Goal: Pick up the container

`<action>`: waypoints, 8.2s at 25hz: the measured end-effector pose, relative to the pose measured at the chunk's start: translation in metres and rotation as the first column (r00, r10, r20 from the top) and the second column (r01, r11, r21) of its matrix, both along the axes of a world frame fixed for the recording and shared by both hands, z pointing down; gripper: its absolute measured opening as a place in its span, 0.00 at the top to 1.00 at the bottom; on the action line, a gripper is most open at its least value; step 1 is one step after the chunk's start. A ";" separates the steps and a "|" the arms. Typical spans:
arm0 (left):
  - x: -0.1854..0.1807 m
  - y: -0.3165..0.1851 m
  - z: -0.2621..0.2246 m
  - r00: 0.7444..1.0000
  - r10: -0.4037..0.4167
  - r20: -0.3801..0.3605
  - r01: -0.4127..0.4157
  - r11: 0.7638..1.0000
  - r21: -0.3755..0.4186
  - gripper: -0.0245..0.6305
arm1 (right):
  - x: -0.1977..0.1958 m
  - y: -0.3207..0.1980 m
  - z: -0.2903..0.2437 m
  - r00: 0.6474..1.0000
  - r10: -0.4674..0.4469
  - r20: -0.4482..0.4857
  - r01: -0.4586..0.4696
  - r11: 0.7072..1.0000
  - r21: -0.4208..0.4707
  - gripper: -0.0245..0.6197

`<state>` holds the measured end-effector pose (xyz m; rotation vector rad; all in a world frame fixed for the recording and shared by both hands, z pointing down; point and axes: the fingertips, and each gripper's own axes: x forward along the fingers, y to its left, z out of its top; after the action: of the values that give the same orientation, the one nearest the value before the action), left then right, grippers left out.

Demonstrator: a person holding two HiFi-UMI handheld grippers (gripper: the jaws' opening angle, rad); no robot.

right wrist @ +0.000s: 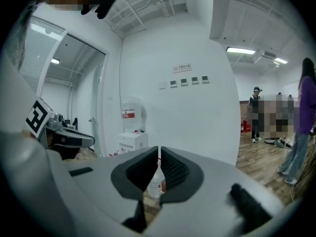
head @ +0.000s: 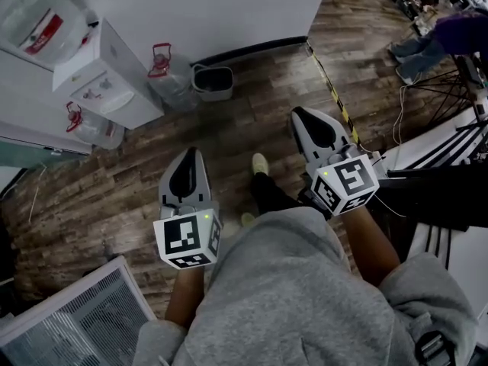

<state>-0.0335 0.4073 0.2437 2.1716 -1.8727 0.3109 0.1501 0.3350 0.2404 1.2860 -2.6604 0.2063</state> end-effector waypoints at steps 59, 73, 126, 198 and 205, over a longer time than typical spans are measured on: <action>0.016 -0.273 -0.001 0.997 -0.051 0.060 0.053 0.998 -0.033 0.93 | -0.008 -0.276 0.017 0.992 -0.119 0.032 0.120 0.992 -0.039 0.91; -0.055 -0.373 0.026 0.998 -0.051 -0.025 0.049 0.997 -0.067 0.93 | -0.084 -0.372 0.035 0.986 -0.166 -0.018 0.164 0.983 -0.086 0.91; -0.214 -0.512 0.230 0.942 -0.320 -0.104 0.240 0.855 -0.460 0.93 | -0.270 -0.570 0.174 0.851 -0.505 -0.143 0.446 0.840 -0.310 0.91; -0.118 -0.609 0.756 0.976 -0.171 -0.139 -0.018 0.567 -0.824 0.91 | -0.239 -0.542 0.553 0.752 -0.658 0.021 0.548 0.607 -0.576 0.91; -0.113 -0.600 0.747 0.982 -0.142 -0.124 -0.031 0.525 -0.851 0.94 | -0.227 -0.548 0.534 0.777 -0.629 0.029 0.527 0.624 -0.576 0.91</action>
<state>-0.1461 -0.1923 0.9902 1.3699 -1.2377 0.7990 -0.0769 -0.2134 0.7740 0.2108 -2.4178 0.6733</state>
